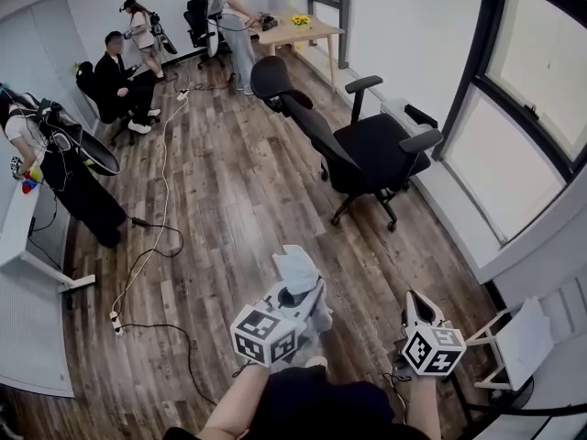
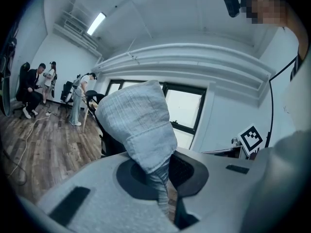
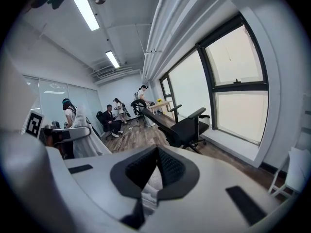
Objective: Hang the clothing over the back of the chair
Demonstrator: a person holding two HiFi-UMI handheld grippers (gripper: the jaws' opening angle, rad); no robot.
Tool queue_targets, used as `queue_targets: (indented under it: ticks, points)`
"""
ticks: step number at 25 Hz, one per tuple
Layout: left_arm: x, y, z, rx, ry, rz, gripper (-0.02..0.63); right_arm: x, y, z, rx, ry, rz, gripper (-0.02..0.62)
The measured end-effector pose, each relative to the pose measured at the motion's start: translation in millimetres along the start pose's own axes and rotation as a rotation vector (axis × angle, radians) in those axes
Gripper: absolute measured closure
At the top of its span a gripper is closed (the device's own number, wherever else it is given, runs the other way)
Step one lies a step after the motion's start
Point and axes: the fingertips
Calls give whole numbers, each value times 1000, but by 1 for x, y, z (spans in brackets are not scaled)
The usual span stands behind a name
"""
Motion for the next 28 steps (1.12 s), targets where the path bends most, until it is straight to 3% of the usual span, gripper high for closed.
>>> queue_targets:
  ticks: [9,19,28]
  points:
    - [15,-6,0,14,3,-8,586,8,-11,1,-9,-33,-2,594]
    - [41,5,-10,23,30,45,586,16,-32,-15,33,-51,17,594]
    - [62,-53,5,15,34,46,586,-12,-80,13,37,-41,20,594]
Point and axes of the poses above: the fingertips, and each gripper's own axes: y backward along the fingers, x to its left, z out of its top, and after that the axes turned 6 degrees about -x, right-handed
